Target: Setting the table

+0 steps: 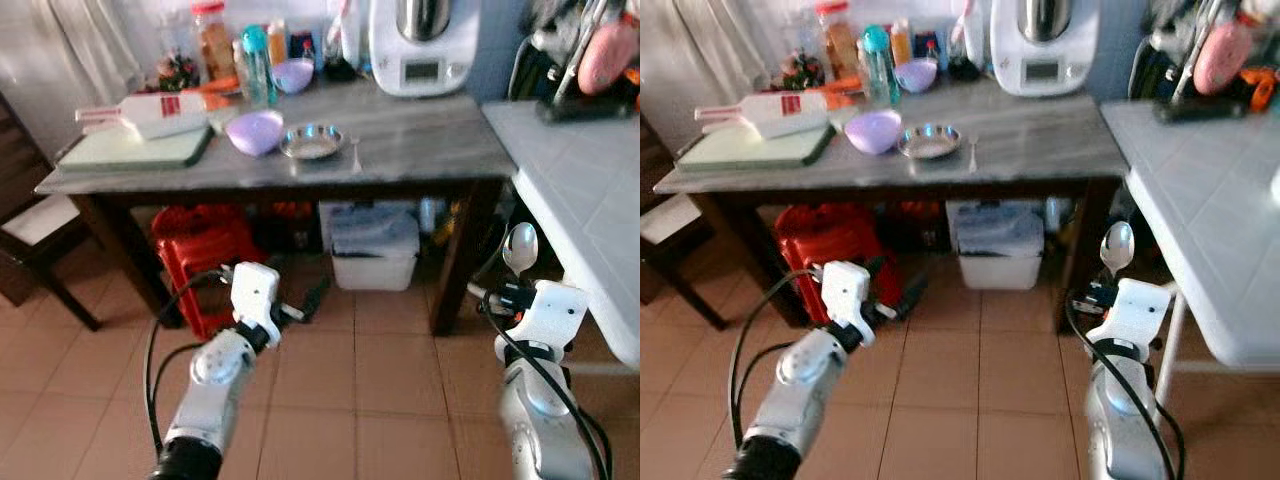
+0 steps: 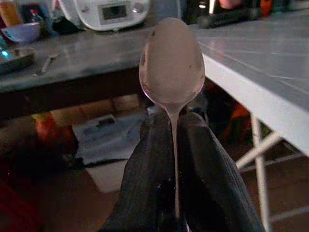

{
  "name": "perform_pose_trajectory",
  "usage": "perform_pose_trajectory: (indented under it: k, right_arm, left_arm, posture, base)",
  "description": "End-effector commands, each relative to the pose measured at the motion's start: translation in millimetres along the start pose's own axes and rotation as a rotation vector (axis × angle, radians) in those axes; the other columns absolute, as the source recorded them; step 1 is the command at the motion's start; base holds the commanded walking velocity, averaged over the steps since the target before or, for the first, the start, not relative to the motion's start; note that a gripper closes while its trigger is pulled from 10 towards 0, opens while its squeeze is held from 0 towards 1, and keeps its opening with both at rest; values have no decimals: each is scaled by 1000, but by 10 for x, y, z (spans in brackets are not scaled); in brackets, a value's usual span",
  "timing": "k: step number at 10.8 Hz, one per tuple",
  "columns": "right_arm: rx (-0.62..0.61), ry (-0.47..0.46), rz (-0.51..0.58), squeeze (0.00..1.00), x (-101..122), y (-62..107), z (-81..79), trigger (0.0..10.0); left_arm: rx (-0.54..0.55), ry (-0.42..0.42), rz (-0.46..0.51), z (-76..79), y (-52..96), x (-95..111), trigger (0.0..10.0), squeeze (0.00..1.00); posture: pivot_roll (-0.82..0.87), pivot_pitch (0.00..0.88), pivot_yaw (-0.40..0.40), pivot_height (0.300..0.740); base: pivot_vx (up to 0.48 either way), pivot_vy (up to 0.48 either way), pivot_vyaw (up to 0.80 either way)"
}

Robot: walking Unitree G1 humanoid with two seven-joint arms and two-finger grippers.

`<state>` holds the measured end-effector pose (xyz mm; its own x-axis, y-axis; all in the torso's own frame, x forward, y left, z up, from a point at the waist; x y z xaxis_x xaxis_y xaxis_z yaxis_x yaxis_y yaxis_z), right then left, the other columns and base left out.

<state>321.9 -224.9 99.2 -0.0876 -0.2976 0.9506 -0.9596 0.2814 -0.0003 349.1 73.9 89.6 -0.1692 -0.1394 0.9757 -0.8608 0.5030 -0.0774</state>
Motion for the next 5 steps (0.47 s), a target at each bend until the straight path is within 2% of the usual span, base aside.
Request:
perform_pose_trajectory:
  k: [1,5]
  right_arm:
    - [47,-6,13,0,25,3,-162,10000]
    - [76,20,23,0,35,15,-232,10000]
  left_arm:
    - [38,-19,-18,-151,58,-33,10000,0]
    - [51,-29,-25,-177,73,-51,10000,0]
  posture:
    - [32,0,84,740]
    - [33,0,86,740]
  base:
    - [356,0,0]
    - [343,0,0]
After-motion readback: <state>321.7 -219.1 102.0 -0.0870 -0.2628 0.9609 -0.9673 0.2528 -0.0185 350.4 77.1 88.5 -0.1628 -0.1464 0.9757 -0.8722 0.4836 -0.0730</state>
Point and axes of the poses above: a point about 5 cm out from each wrist's last joint towards the gripper, its own y axis pointing back from the gripper into the wrist, its own x axis along the axis of the wrist's last joint, z = x × y, the point moved 6 cm from there along -y, pointing out of the wrist towards the gripper, and after that the axes turned 15 degrees about -y, right-handed, at the moved point
